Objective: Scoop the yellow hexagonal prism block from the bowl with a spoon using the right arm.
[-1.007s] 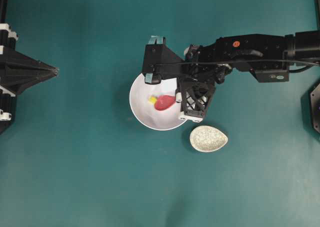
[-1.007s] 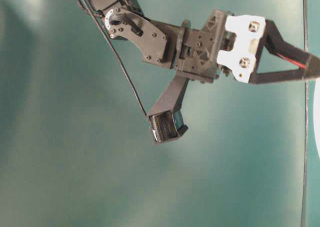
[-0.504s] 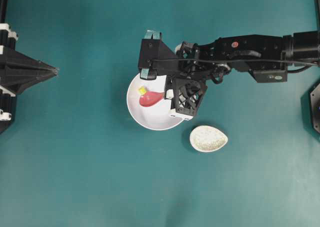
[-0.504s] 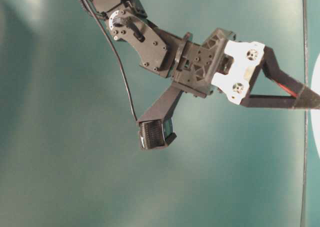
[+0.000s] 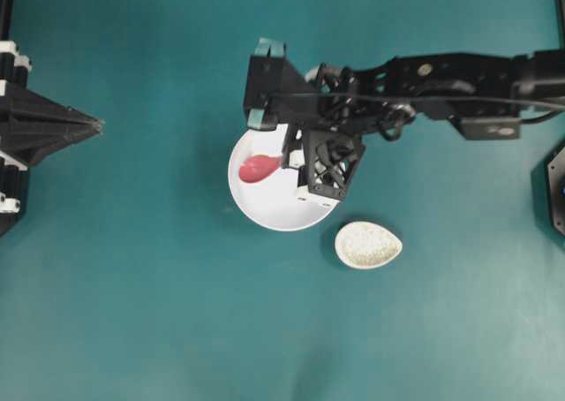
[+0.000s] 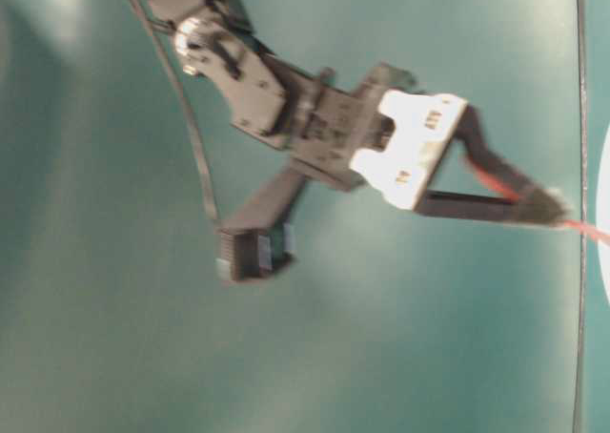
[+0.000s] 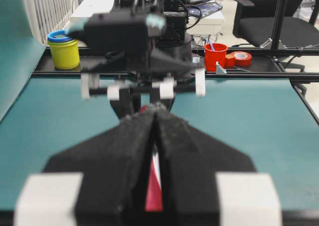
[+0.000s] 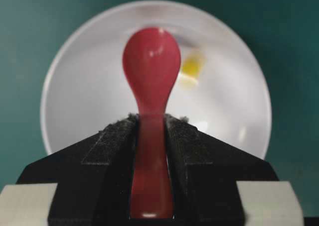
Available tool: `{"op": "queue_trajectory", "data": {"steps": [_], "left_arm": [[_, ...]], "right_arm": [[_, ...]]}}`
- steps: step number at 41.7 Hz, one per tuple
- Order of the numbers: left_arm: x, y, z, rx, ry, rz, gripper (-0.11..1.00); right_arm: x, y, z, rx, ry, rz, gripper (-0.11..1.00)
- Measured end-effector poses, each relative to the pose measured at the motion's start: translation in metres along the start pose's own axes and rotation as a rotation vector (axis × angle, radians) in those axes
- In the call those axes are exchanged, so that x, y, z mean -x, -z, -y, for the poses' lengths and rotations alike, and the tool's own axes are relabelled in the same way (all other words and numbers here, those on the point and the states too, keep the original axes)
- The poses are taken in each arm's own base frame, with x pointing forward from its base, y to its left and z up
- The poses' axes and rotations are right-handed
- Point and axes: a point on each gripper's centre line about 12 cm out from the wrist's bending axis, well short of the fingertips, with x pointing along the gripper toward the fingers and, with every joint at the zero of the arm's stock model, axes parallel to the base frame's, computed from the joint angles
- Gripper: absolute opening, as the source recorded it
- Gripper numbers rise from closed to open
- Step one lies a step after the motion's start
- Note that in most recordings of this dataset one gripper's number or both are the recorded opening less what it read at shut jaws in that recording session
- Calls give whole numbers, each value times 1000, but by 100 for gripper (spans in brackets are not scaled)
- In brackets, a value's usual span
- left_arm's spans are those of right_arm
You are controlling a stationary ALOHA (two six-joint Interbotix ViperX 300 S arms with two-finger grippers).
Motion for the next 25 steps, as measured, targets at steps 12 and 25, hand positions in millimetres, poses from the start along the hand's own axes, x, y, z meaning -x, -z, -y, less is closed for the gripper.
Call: {"op": "queue_trajectory", "data": {"steps": [12, 25], "left_arm": [[0, 0, 0, 0, 0, 2, 0], [0, 0, 0, 0, -2, 0, 0]], "right_arm": [[42, -10, -6, 8, -11, 62, 24], [46, 7, -8, 6, -21, -79, 24]]}}
